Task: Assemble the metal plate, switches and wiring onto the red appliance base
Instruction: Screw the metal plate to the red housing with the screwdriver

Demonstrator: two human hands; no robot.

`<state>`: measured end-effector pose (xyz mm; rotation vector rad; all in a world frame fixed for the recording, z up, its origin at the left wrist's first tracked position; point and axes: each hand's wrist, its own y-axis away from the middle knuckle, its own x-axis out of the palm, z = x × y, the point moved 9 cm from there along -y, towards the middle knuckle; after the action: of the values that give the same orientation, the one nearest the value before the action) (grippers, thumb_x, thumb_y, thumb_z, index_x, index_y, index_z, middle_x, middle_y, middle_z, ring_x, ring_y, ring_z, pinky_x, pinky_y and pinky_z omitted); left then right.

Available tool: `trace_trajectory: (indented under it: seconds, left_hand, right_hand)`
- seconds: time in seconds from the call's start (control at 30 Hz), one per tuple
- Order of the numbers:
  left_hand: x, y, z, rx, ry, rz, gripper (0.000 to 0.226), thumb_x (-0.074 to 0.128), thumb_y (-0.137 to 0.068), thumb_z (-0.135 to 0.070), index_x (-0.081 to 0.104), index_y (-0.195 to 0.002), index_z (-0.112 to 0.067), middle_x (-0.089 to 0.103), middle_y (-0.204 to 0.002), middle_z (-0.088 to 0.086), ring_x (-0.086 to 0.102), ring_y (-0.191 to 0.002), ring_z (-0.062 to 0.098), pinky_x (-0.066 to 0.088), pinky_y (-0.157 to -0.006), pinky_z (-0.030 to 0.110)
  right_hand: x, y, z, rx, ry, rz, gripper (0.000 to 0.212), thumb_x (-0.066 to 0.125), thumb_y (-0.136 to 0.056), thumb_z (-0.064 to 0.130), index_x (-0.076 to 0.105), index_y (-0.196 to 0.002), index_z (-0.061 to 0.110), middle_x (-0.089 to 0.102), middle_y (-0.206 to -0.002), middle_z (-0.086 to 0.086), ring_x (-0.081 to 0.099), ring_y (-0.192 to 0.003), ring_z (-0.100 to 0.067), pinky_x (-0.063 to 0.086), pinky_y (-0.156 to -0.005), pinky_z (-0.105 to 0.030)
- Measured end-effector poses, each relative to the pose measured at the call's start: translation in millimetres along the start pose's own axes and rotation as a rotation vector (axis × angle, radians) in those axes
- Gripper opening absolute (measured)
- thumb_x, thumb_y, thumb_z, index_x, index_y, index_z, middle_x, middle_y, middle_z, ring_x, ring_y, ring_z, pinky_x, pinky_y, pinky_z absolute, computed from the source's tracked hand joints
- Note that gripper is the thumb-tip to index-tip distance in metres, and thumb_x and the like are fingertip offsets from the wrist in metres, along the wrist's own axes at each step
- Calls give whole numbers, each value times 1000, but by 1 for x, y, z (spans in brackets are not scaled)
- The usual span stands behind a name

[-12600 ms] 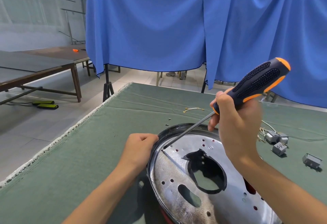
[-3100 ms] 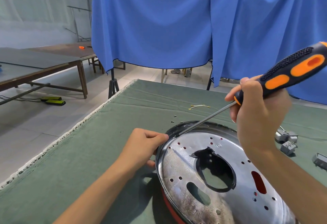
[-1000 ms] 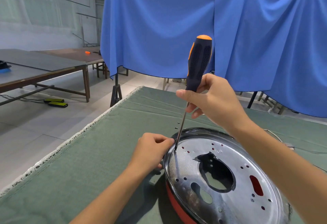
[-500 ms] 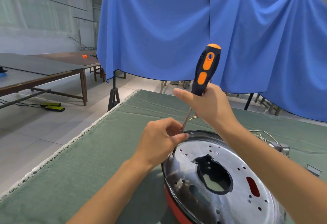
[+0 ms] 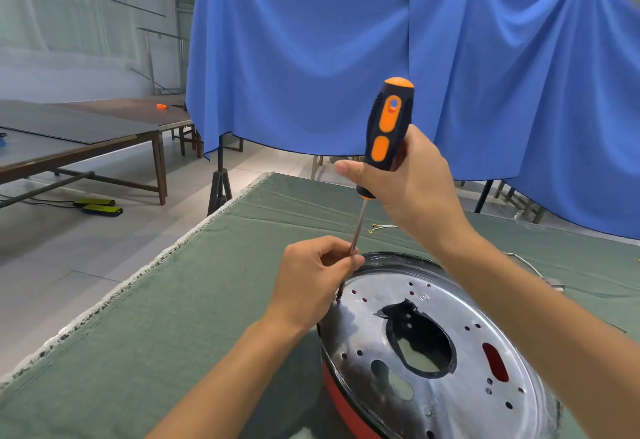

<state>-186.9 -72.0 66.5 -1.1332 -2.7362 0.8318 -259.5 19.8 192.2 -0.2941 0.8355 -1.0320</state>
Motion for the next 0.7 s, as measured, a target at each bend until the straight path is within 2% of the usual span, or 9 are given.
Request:
trace_trajectory:
  seconds: [0.07,0.13,0.2,0.27,0.37,0.47,0.6,0.63,0.7]
  left_hand:
    - [-1,-1,1,6,3,1,7,73,-80,-2,76,-84,-7,74,-70,1,71,-68,17,58,-72,36]
    - [1,0,1,21,-21,36,13,68,-85,-2,74,-96,-3,74,-76,3,71,-72,15,58,-76,32]
    - [2,2,4,19,-49,87,19,63,-90,-4,70,-107,-2,75,-83,2,71,-78,8,57,-80,27]
    - [4,2,4,28,-79,119,22,62,-91,-7,68,-111,-6,74,-86,-2,70,-81,4,56,-81,25]
    - [0,2,4,3,-34,40,13,74,-81,-9,74,-93,-14,75,-78,-3,70,-76,9,57,-76,30]
    - [0,2,4,-25,6,4,10,72,-82,-6,74,-78,-15,73,-70,1,71,-71,18,58,-74,37]
    - [5,3,8,-40,11,93,16,64,-89,-10,71,-103,-7,73,-82,-4,71,-80,6,56,-80,24]
    - [6,4,7,-22,-9,112,19,63,-90,-11,70,-107,-7,73,-85,-6,70,-82,2,55,-79,20]
    - [4,4,4,17,-40,97,17,68,-87,-14,72,-103,-12,74,-85,-6,70,-81,2,53,-75,16]
  right_hand:
    - [5,0,4,-16,-35,27,42,75,-74,50,42,-80,24,52,-67,11,67,-74,-15,53,-70,-39]
    - [11,0,7,-14,-186,105,31,71,-83,36,49,-91,17,54,-78,4,62,-66,-7,56,-64,-29]
    - [13,-2,8,8,-253,159,25,69,-86,21,54,-99,5,61,-85,-11,66,-72,-18,59,-68,-33]
    - [11,-2,9,-5,-264,146,23,72,-83,15,57,-94,1,66,-87,-21,69,-77,-30,60,-70,-39]
    - [5,0,9,-25,-232,74,33,82,-73,26,52,-82,15,62,-72,-1,68,-64,-19,59,-62,-32]
    - [8,6,14,-56,-174,80,37,78,-75,38,48,-83,19,52,-66,13,61,-55,-5,55,-61,-31]
    - [12,6,19,-42,-245,171,22,68,-87,18,54,-95,4,68,-84,-6,68,-79,-26,55,-79,-49]
    - [11,6,20,-51,-238,164,21,69,-85,16,55,-93,4,70,-82,-9,69,-77,-26,55,-78,-50]
    - [6,7,20,-56,-202,114,25,77,-79,23,55,-84,11,66,-69,2,70,-68,-20,57,-74,-48]
